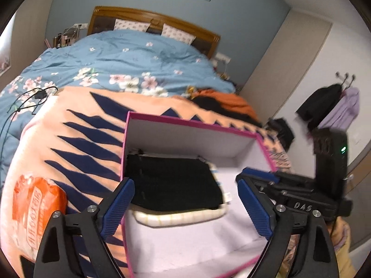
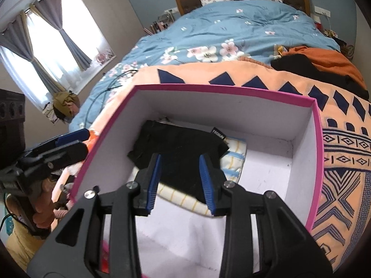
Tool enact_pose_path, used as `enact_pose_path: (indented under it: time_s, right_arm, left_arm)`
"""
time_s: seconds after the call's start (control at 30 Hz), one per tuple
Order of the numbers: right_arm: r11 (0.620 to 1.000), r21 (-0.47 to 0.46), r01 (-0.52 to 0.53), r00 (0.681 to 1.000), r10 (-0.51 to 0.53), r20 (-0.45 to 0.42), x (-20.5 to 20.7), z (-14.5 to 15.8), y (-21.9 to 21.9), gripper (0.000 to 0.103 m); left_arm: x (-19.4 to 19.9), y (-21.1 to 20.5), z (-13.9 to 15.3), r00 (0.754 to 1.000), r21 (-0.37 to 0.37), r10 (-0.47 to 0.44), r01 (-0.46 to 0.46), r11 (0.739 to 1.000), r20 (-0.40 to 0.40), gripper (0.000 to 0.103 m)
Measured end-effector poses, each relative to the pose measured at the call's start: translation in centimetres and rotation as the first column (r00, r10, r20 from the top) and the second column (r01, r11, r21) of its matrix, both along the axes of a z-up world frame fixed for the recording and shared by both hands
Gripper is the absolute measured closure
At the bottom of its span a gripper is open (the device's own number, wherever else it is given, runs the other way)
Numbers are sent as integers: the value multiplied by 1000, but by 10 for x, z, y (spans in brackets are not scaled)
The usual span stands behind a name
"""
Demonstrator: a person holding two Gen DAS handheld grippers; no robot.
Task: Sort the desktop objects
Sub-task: 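Withdraw the open left tool up and away from the pink box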
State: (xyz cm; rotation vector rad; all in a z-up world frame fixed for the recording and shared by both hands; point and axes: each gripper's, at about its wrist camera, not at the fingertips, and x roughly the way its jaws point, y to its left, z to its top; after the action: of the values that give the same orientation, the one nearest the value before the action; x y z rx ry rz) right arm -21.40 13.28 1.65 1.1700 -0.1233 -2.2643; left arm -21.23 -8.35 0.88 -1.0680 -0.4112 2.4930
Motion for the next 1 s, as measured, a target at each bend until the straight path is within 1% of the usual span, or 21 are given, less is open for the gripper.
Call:
enact_pose_path:
  time_s: [0.03, 0.1, 0.17, 0.23, 0.3, 0.37, 0.4, 0.47, 0.53, 0.6, 0.67, 0.73, 0.83, 1.0]
  right_arm:
    - [1000, -8, -5, 1000, 5, -6, 6, 1, 1, 65]
    - [1000, -17, -11, 1000, 11, -18, 15, 3, 2, 65]
    - [999, -29, -23, 999, 22, -38, 29, 6, 5, 65]
    - [999, -39, -38, 998, 36, -56, 40, 9, 6, 64]
    - [997, -54, -53, 996, 49, -72, 53, 12, 7, 63]
    - [996, -58, -73, 994, 68, -88, 65, 14, 7, 59]
    - [995, -61, -77, 993, 71, -94, 70, 15, 7, 57]
    - [994, -67, -89, 991, 82, -102, 81, 15, 6, 56]
    - [993, -68, -99, 989, 91, -117, 93, 14, 6, 56]
    - [992, -72, -102, 987, 92, -130, 102, 14, 7, 56]
    - [991, -87, -103, 986, 90, -137, 109, 14, 10, 56]
    - [989, -100, -110, 985, 94, -145, 119, 14, 14, 56]
    - [987, -97, -125, 983, 110, -147, 131, 12, 16, 55]
    - [984, -70, -163, 978, 151, -147, 152, 2, 8, 53]
  left_arm:
    - [6, -2, 2, 1000, 33, -9, 10, 999, -23, 0]
    - [18, -7, 3, 999, 91, -10, 14, 996, -46, 0]
    - [26, -10, 4, 999, 112, 1, 4, 994, -42, 0]
    - [36, -12, 6, 998, 115, 4, 3, 993, -61, 0]
    - [44, -10, 6, 998, 87, -2, 8, 996, -68, 0]
    - [51, -7, 5, 998, 50, 4, -1, 999, -60, 0]
    - [54, -5, 3, 999, 31, 10, -8, 999, -47, 0]
    - [58, -2, -2, 1000, 4, 13, -13, 1000, -12, 0]
    - [63, 2, -7, 1000, -22, 18, -18, 1000, -4, 0]
    - [70, 6, -13, 1000, -39, 8, -8, 999, 1, 0]
    - [76, 6, -16, 1000, -33, 7, -7, 999, 6, 0]
    - [84, 2, -16, 999, -45, 38, -39, 998, -12, 0]
    - [95, -1, -13, 995, -109, 82, -88, 990, -53, 0]
    - [100, -3, -24, 999, -152, 52, -52, 987, -1, 0]
